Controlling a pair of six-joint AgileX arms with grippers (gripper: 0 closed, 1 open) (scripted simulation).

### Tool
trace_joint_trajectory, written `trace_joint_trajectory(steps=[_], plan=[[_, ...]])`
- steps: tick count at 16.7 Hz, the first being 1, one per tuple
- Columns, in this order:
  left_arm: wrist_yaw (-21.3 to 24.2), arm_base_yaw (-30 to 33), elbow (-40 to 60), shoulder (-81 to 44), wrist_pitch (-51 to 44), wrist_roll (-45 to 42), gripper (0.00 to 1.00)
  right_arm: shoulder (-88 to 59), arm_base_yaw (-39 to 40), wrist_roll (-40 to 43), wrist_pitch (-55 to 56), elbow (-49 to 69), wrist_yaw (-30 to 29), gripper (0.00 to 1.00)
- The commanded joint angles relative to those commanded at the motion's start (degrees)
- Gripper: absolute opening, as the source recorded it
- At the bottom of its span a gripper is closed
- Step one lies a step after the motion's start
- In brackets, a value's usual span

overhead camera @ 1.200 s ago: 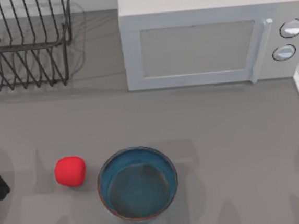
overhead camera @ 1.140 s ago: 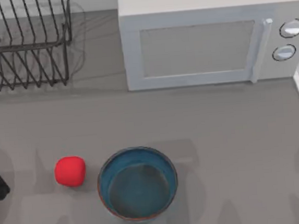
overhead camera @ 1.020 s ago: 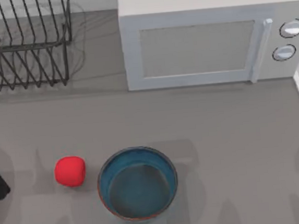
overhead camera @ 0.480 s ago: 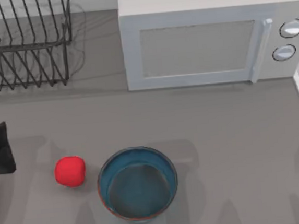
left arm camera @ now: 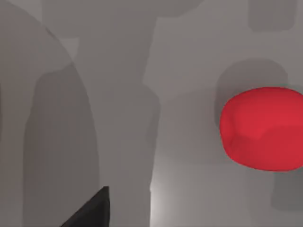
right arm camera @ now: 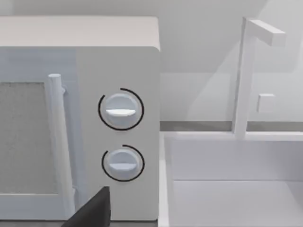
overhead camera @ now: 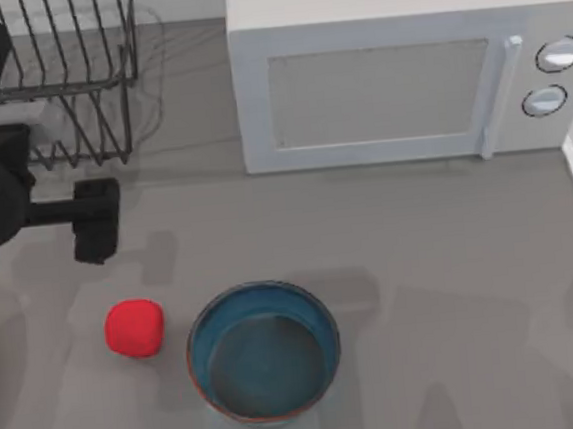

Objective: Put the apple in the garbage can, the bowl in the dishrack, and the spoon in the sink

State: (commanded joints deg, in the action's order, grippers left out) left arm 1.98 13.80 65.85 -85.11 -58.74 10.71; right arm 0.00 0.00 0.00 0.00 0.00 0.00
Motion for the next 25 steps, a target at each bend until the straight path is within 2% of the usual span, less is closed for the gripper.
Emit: trace_joint_trajectory(steps=[7, 12, 20, 25], plan=[[0.8, 5.6, 27.0, -33.3, -23.1, 4.3, 1.0, 0.0, 0.0, 0.0, 0.0, 0.0, 0.0, 1.0], [1.2, 7.4, 37.0, -44.4, -30.7, 5.9, 1.0, 0.0, 0.0, 0.0, 0.0, 0.0, 0.0, 1.0], [1.2, 7.3, 36.6, -44.9, -30.1, 5.9, 1.0, 0.0, 0.0, 0.0, 0.0, 0.0, 0.0, 1.0], [1.3, 7.7, 26.1, -44.0, -20.9, 6.1, 1.0, 0.0, 0.0, 0.0, 0.0, 0.0, 0.0, 1.0]])
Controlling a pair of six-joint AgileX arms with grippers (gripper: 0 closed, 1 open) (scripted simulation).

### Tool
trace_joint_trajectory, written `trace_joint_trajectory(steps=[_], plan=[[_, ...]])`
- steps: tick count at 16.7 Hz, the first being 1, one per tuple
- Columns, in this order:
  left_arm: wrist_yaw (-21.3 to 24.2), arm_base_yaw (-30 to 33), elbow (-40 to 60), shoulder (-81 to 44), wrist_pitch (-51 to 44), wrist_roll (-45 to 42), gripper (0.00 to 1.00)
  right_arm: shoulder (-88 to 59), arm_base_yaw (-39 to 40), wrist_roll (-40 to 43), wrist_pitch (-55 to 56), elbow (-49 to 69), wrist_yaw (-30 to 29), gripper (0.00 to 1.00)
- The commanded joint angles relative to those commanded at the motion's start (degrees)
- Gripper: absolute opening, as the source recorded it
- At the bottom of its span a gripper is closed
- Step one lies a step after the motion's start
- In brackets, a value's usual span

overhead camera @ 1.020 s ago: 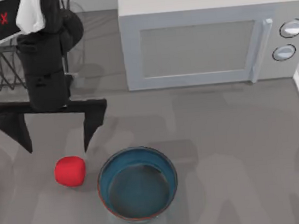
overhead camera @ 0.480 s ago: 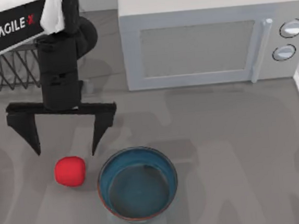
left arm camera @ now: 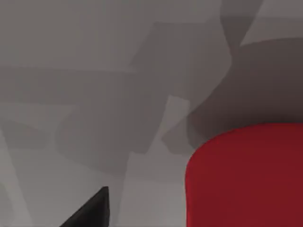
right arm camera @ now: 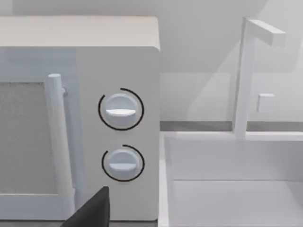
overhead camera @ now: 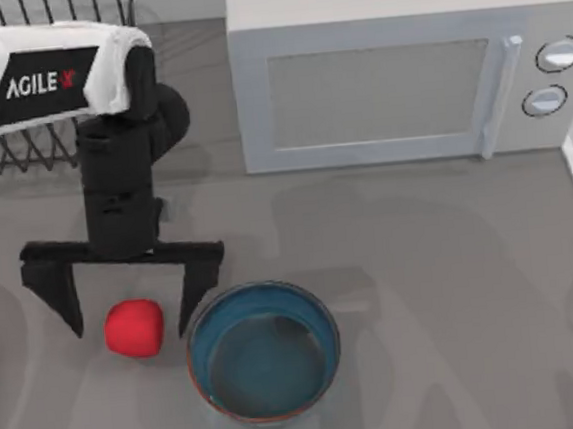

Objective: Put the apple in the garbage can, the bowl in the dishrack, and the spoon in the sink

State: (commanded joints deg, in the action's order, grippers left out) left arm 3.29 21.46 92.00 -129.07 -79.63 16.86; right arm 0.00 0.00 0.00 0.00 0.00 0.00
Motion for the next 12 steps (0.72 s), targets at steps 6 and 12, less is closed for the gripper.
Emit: trace_joint_trajectory(steps=[6, 12], plan=[[0.1, 0.3, -6.3, 0.4, 6.0, 0.2, 1.0, 0.0, 0.0, 0.0, 0.0, 0.0, 0.0, 1.0], [0.1, 0.3, -6.3, 0.4, 6.0, 0.2, 0.7, 0.0, 0.0, 0.0, 0.0, 0.0, 0.0, 1.0]])
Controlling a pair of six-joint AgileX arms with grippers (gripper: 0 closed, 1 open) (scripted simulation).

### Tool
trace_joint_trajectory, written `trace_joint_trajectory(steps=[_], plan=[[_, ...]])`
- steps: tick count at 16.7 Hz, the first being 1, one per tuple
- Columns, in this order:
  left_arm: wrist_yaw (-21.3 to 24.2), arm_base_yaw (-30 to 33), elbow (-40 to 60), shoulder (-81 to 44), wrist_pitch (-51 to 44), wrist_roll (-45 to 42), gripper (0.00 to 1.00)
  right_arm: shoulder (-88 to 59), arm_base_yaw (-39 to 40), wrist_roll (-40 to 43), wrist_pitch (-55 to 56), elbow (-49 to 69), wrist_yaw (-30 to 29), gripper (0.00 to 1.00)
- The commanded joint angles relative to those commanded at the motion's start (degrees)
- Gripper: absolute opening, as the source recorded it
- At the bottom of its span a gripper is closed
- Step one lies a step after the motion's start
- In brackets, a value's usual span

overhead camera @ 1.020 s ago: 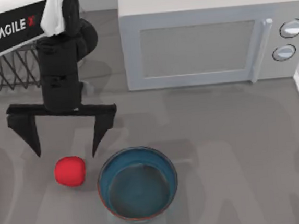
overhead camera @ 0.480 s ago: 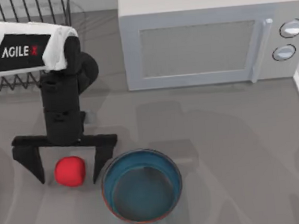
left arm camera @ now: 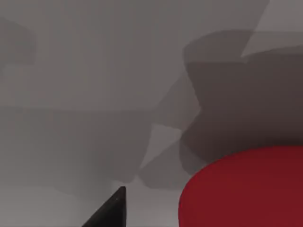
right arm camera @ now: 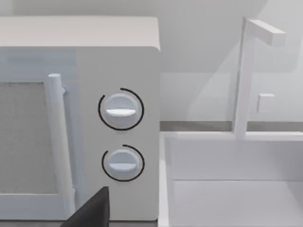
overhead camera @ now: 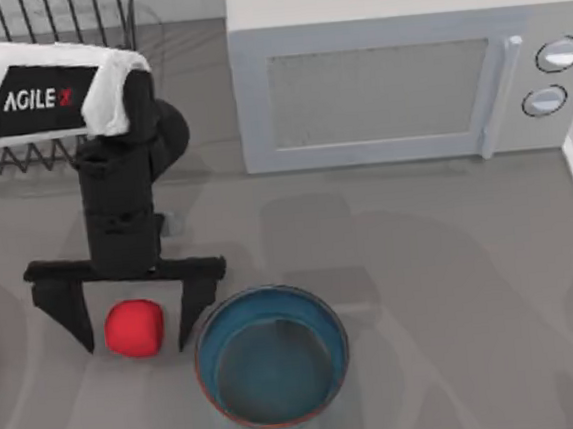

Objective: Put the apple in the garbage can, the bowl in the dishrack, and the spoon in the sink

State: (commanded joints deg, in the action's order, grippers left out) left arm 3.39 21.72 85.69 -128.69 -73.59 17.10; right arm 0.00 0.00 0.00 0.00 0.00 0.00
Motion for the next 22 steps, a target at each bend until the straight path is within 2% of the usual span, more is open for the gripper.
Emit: trace_joint_trajectory(steps=[9, 17, 19, 22], plan=[[0.0, 0.0, 0.0, 0.0, 0.0, 0.0, 0.02, 0.0, 0.0, 0.0, 0.0, 0.0, 0.0, 1.0], [0.0, 0.0, 0.0, 0.0, 0.0, 0.0, 0.0, 0.0, 0.0, 0.0, 0.0, 0.0, 0.0, 1.0], [1.4, 0.0, 0.7, 1.1, -0.4, 0.4, 0.0, 0.0, 0.0, 0.0, 0.0, 0.0, 0.0, 1.0], [1.3, 0.1, 3.7, 2.4, -4.5, 0.6, 0.0, 0.0, 0.0, 0.0, 0.0, 0.0, 0.0, 1.0]])
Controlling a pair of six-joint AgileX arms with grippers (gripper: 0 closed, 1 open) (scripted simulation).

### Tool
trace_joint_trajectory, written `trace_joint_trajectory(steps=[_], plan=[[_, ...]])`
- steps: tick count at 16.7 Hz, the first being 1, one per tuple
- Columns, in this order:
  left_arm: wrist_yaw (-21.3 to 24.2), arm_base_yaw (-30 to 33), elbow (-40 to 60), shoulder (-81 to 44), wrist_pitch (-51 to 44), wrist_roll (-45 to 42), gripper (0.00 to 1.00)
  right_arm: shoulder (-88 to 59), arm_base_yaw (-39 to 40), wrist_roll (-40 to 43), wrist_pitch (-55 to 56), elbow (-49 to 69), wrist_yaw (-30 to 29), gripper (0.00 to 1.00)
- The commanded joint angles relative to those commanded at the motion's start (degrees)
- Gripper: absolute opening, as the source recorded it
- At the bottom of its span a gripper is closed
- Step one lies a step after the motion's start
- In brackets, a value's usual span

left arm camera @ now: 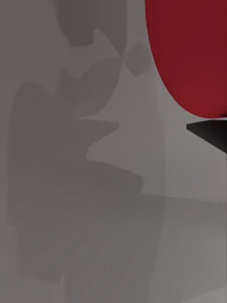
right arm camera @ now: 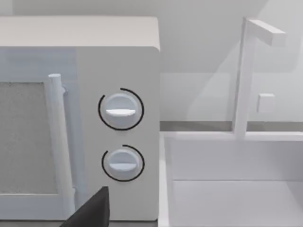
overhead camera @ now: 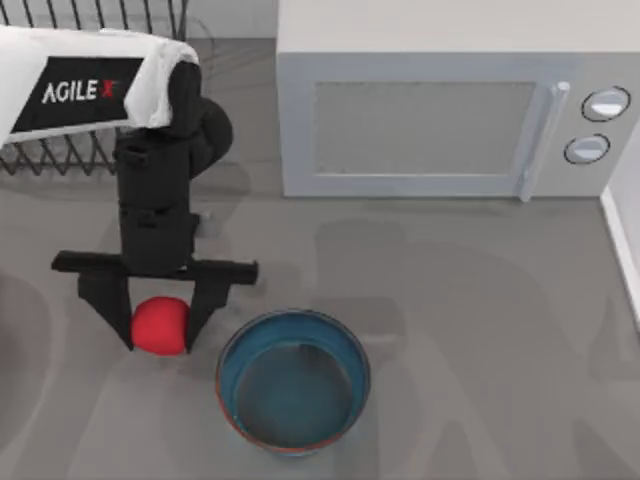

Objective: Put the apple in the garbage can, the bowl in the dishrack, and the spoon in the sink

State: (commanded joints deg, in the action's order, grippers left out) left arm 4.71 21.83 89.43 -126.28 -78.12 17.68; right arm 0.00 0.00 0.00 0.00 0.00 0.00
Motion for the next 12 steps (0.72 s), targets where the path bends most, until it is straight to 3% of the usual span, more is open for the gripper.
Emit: trace_joint_trajectory(steps=[6, 12], plan=[[0.1, 0.0, 8.7, 5.0, -14.3, 0.1, 0.0, 0.0, 0.0, 0.0, 0.0, 0.0, 0.0, 1.0], [0.1, -0.1, 9.2, 5.5, -15.1, 0.1, 0.0, 0.0, 0.0, 0.0, 0.0, 0.0, 0.0, 1.0]])
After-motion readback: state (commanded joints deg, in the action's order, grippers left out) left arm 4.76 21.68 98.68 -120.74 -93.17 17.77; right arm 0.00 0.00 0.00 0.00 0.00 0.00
